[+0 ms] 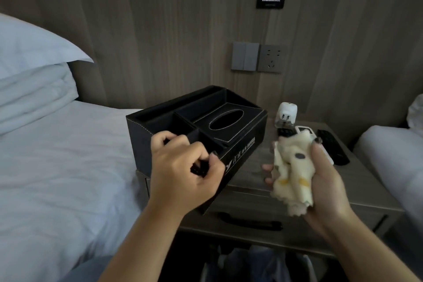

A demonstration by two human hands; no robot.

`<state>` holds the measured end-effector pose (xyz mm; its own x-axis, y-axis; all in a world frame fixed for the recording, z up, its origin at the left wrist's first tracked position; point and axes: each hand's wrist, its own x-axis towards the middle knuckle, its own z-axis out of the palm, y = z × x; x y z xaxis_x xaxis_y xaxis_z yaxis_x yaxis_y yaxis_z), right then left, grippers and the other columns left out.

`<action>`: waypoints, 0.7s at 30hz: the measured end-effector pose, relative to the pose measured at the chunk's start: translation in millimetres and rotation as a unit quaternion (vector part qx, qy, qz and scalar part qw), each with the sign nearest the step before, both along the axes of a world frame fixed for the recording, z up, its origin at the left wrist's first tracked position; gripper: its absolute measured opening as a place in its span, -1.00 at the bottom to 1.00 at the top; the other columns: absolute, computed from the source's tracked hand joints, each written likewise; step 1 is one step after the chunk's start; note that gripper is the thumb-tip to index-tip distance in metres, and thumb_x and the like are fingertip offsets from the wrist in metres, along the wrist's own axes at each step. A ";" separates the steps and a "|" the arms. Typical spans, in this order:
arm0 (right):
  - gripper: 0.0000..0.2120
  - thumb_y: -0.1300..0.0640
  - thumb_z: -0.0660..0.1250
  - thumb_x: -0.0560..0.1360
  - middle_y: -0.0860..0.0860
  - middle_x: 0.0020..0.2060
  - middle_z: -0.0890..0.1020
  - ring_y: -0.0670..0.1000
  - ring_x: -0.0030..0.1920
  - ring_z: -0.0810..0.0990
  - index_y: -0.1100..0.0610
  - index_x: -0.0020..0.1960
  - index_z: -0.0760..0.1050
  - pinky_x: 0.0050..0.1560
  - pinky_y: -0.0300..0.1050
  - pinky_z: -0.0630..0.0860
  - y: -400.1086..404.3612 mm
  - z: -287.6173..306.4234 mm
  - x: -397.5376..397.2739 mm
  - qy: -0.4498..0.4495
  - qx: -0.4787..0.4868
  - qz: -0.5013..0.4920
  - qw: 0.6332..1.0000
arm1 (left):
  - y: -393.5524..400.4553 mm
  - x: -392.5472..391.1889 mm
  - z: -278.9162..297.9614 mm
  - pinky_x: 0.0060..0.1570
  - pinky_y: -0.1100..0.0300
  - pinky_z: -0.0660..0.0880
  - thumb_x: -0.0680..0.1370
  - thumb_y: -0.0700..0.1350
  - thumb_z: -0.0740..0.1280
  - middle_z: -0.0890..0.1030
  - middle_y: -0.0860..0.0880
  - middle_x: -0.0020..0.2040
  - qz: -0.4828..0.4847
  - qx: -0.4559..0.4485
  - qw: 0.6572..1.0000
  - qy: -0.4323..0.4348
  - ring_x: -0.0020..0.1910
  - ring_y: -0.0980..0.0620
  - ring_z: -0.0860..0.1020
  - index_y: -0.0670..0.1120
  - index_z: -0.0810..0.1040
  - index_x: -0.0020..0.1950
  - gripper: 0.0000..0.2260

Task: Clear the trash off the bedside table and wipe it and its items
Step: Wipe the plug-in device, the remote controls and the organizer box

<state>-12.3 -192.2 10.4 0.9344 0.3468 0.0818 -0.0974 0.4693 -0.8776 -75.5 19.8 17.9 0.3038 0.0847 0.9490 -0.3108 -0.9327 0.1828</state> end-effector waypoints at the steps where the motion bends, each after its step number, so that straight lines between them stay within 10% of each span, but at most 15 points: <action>1: -0.48 -0.22 0.13 0.52 0.19 -0.09 0.68 0.12 -0.22 0.67 0.15 0.15 0.59 -0.33 -0.02 0.61 7.5 12.4 4.2 -0.012 -0.008 -0.006 1.000 | 8.4 -3.2 1.1 -0.06 0.06 0.35 0.38 -0.16 0.33 0.35 0.07 -0.56 -0.003 0.001 1.000 0.008 -0.54 0.10 0.30 -0.12 0.37 -0.52 -0.71; 6: -0.74 -0.09 0.21 0.50 0.04 -0.15 0.64 0.01 -0.26 0.65 -0.01 0.14 0.41 -0.36 -0.12 0.51 72.2 81.9 32.4 -0.217 -0.187 -0.100 0.953 | 41.2 -12.5 9.7 -0.11 0.14 0.33 0.36 -0.19 0.25 0.22 0.16 -0.53 -0.031 -0.011 0.999 0.040 -0.53 0.18 0.17 -0.01 0.21 -0.49 -0.71; 9: -0.85 0.00 0.29 0.50 -0.10 -0.17 0.57 -0.25 -0.24 0.57 -0.04 0.03 0.39 -0.36 -0.38 0.43 121.2 99.1 41.9 -0.391 -0.341 -0.118 0.847 | 47.8 -14.0 11.0 -0.17 0.07 0.35 0.35 -0.23 0.20 0.19 0.12 -0.53 -0.027 -0.027 0.999 0.031 -0.54 0.13 0.14 -0.13 0.22 -0.54 -0.72; 13: -0.84 0.03 0.38 0.46 0.03 0.05 0.54 0.03 0.17 0.44 0.06 0.00 0.57 0.18 -0.12 0.40 160.3 81.4 56.7 -0.480 -0.533 -0.046 0.695 | 53.4 -15.8 14.7 -0.13 0.09 0.43 0.39 -0.17 0.25 0.38 0.06 -0.50 -0.008 -0.029 0.996 0.086 -0.45 0.00 0.38 -0.17 0.39 -0.45 -0.79; 18: -0.86 0.07 0.37 0.46 0.04 -0.03 0.55 0.06 0.05 0.55 0.10 -0.05 0.64 0.05 -0.05 0.51 173.8 74.8 59.4 -0.457 -0.539 -0.047 0.706 | 21.7 -10.5 9.7 0.30 -0.13 0.39 0.46 -0.11 0.28 0.56 -0.12 0.25 0.124 -0.137 0.968 0.168 0.39 -0.14 0.39 -0.17 0.58 0.19 -0.67; 21: -0.86 0.06 0.32 0.49 0.00 -0.05 0.58 0.04 0.02 0.56 0.06 -0.04 0.63 0.01 -0.07 0.48 178.2 76.7 60.8 -0.462 -0.559 -0.027 0.688 | 10.1 -4.8 9.2 0.23 -0.18 0.45 0.48 -0.26 0.32 0.65 -0.09 0.10 0.131 -0.167 0.960 0.181 0.42 -0.15 0.36 -0.21 0.56 0.27 -0.65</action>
